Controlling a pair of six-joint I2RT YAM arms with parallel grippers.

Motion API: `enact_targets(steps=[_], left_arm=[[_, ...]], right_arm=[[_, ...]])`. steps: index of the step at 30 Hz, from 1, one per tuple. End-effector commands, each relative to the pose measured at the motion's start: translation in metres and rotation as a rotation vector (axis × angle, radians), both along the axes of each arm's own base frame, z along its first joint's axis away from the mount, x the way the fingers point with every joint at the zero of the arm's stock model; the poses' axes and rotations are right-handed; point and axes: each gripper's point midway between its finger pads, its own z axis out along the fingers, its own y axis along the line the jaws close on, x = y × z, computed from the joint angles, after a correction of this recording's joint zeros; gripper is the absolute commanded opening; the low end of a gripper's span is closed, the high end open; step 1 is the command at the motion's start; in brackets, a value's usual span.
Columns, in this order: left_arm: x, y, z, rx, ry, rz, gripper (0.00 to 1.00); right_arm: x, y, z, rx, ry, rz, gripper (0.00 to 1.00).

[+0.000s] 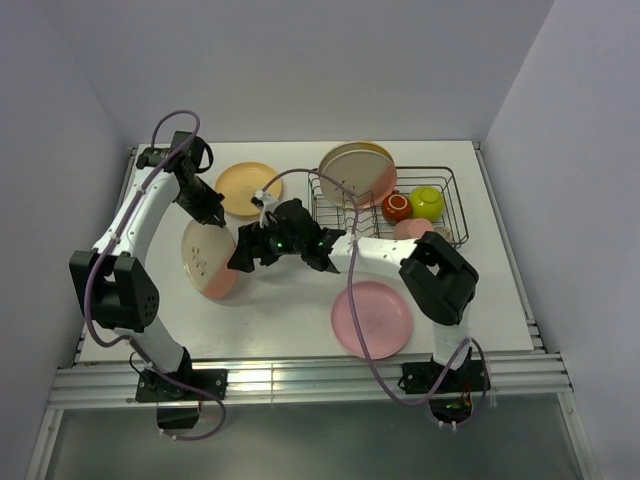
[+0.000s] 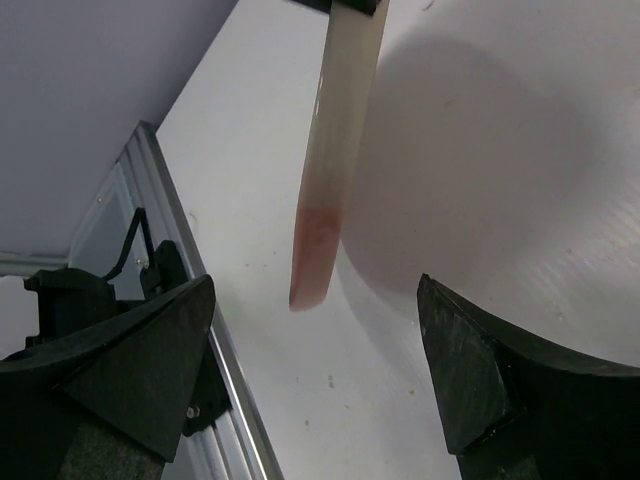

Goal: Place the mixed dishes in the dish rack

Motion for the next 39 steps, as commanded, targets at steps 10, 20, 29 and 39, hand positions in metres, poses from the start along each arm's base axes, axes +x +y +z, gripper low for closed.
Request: enact_targets(steps=[10, 20, 29, 39], left_arm=[[-0.03, -0.014, 0.035, -0.118, -0.073, 0.005, 0.0], [-0.032, -0.021, 0.051, -0.164, -0.133, -0.013, 0.0], [-0.03, -0.021, 0.157, -0.212, -0.518, -0.068, 0.79], [-0.071, -0.027, 0.225, -0.292, -0.769, -0.144, 0.87]], right_arm=[[0.018, 0.058, 0.024, 0.06, -0.13, 0.073, 0.54], [-0.003, 0.044, 0.017, -0.005, -0.12, 0.136, 0.0], [0.007, -0.012, 0.036, -0.186, -0.286, 0.093, 0.0], [0.037, -0.07, 0.132, -0.223, -0.579, -0.027, 0.0]])
